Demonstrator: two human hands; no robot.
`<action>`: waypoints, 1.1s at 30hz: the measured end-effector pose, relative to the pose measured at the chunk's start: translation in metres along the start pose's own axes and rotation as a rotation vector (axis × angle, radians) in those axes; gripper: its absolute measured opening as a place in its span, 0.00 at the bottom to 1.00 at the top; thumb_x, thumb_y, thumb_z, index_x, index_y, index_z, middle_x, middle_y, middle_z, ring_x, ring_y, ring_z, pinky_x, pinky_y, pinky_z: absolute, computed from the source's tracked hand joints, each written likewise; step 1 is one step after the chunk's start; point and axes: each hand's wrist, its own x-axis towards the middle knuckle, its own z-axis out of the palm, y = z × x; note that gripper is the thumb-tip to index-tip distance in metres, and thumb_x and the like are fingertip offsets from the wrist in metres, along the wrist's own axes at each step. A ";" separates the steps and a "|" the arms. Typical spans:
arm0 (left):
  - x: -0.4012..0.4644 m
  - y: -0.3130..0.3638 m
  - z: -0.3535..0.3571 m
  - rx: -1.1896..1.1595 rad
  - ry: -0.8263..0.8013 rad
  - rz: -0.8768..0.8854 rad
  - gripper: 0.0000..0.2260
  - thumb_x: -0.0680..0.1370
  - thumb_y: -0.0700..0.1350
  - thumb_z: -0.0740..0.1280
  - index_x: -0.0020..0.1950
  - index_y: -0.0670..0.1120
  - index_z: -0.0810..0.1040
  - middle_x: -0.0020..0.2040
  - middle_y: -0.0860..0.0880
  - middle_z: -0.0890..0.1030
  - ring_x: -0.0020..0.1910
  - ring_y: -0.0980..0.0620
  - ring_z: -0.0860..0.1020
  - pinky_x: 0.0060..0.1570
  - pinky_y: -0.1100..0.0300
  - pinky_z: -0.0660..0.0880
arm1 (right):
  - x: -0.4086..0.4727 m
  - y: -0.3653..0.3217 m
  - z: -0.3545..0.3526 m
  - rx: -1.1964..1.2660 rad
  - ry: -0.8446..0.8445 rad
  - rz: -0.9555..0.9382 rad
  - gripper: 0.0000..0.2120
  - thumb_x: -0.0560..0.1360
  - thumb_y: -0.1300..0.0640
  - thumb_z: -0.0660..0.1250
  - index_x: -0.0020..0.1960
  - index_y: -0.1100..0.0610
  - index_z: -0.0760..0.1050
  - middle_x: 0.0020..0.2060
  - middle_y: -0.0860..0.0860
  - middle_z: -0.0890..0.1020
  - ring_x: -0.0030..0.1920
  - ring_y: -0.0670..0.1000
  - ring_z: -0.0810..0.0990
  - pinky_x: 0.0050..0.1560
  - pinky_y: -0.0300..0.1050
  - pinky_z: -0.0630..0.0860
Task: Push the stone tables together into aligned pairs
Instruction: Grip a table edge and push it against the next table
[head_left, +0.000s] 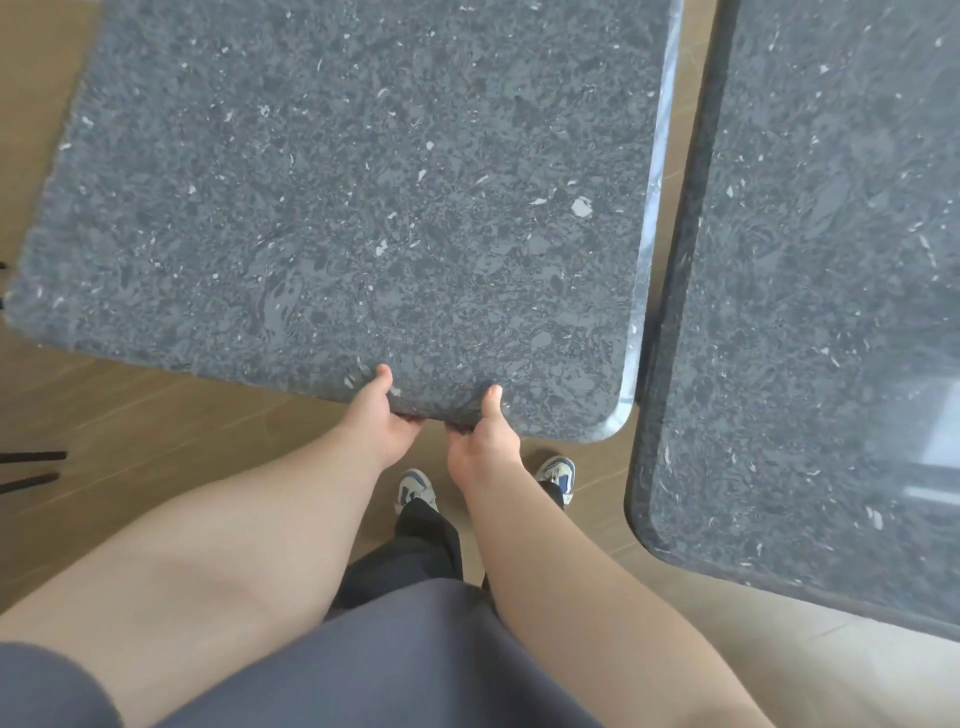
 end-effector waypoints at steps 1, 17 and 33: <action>0.000 0.000 0.002 0.004 0.010 0.005 0.15 0.83 0.52 0.64 0.61 0.42 0.75 0.63 0.40 0.79 0.61 0.40 0.78 0.66 0.41 0.73 | 0.000 -0.002 -0.001 -0.010 -0.013 0.011 0.23 0.76 0.48 0.72 0.63 0.60 0.70 0.60 0.58 0.79 0.50 0.56 0.82 0.64 0.55 0.78; -0.012 -0.012 0.029 0.051 0.126 0.002 0.13 0.82 0.52 0.64 0.57 0.42 0.73 0.62 0.40 0.78 0.62 0.40 0.78 0.67 0.40 0.73 | -0.002 -0.045 -0.011 -0.016 -0.100 0.200 0.15 0.78 0.52 0.70 0.55 0.63 0.74 0.60 0.60 0.80 0.65 0.59 0.78 0.70 0.55 0.72; -0.047 0.047 -0.018 0.364 -0.071 -0.171 0.20 0.85 0.41 0.58 0.74 0.33 0.62 0.67 0.31 0.72 0.66 0.36 0.75 0.68 0.43 0.72 | -0.053 -0.055 -0.014 -0.160 0.093 -0.110 0.22 0.82 0.64 0.59 0.75 0.65 0.62 0.73 0.61 0.69 0.72 0.60 0.71 0.67 0.51 0.74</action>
